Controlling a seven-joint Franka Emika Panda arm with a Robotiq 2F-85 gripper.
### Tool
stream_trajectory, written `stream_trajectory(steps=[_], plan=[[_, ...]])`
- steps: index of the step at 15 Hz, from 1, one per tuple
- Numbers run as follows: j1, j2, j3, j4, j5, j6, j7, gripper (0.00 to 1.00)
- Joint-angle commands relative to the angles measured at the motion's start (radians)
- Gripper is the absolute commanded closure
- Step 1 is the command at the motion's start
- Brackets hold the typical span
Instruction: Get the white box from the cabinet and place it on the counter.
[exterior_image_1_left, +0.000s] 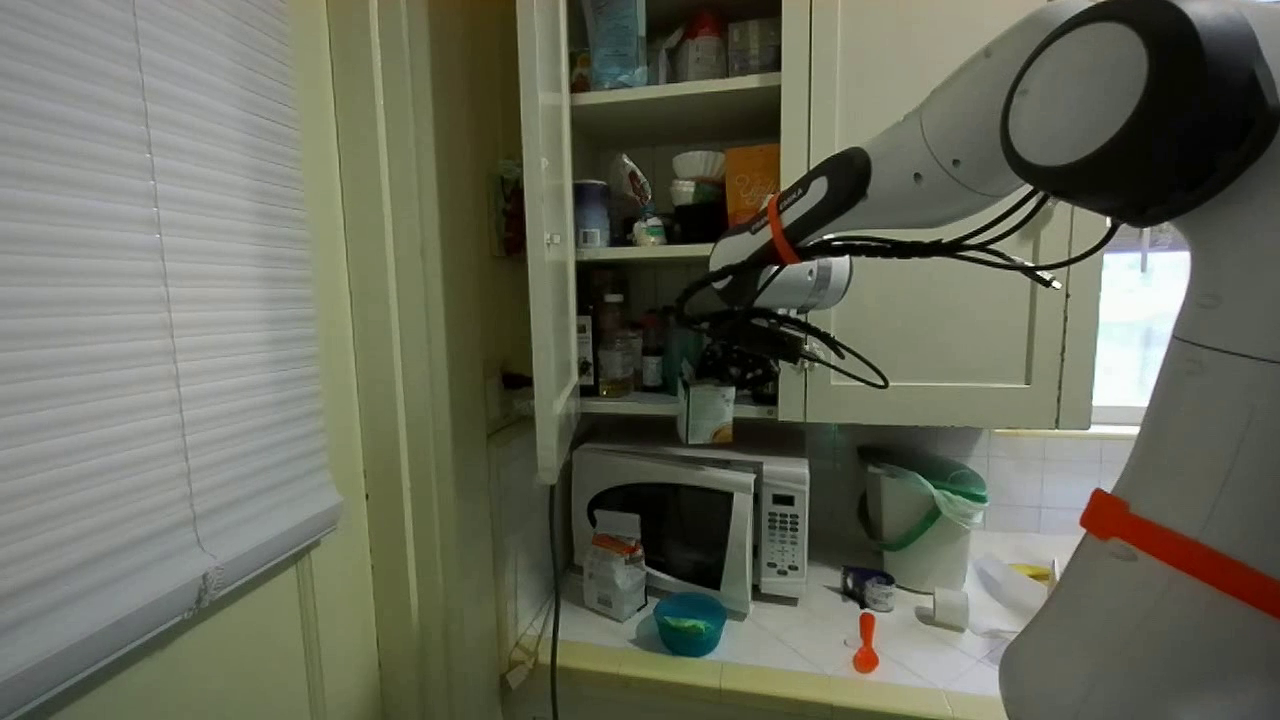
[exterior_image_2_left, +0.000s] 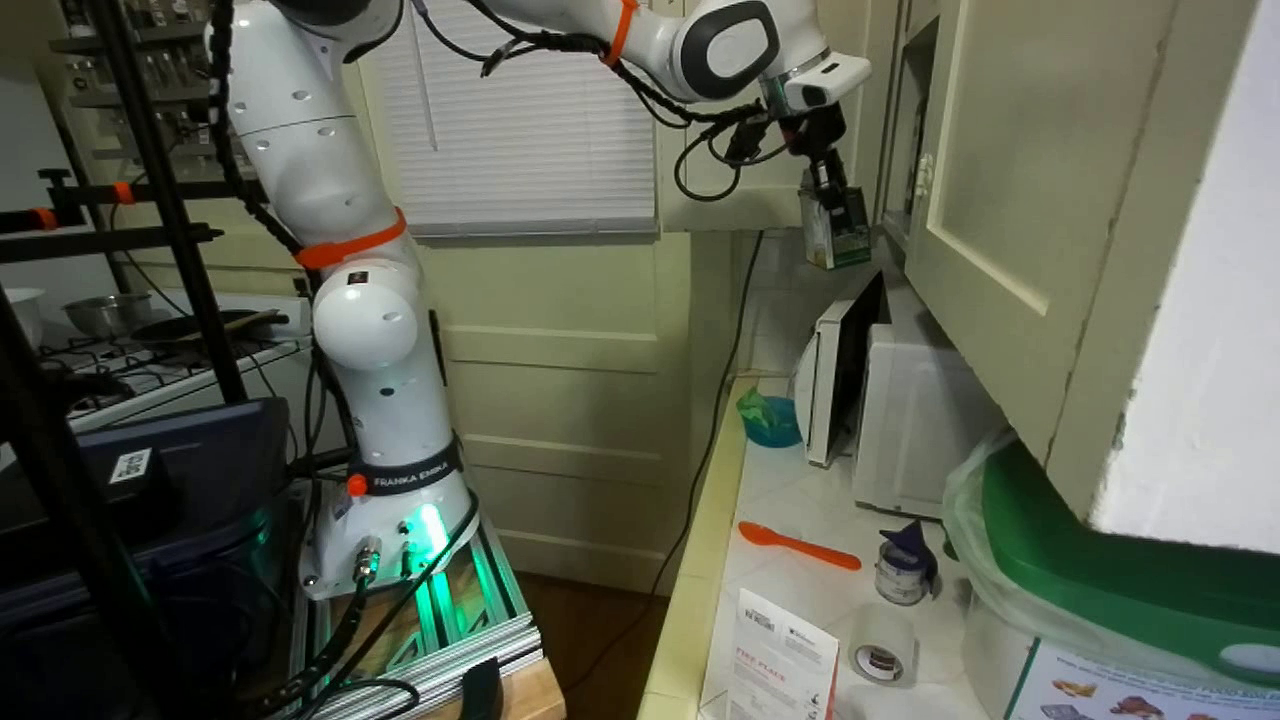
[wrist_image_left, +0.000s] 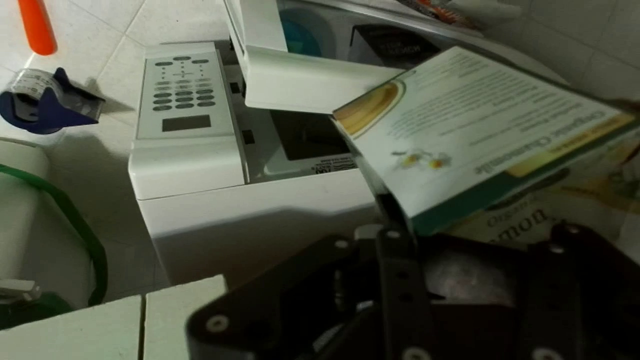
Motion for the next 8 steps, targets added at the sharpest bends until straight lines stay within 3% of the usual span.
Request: stream_trajectory(steps=[1, 8], plan=[[-0.005, -0.074, -0.003, -0.07, 0.049, -0.027, -0.086, 1.0], [-0.07, -0.137, -0.037, -0.153, 0.06, -0.065, -0.059, 1.0]])
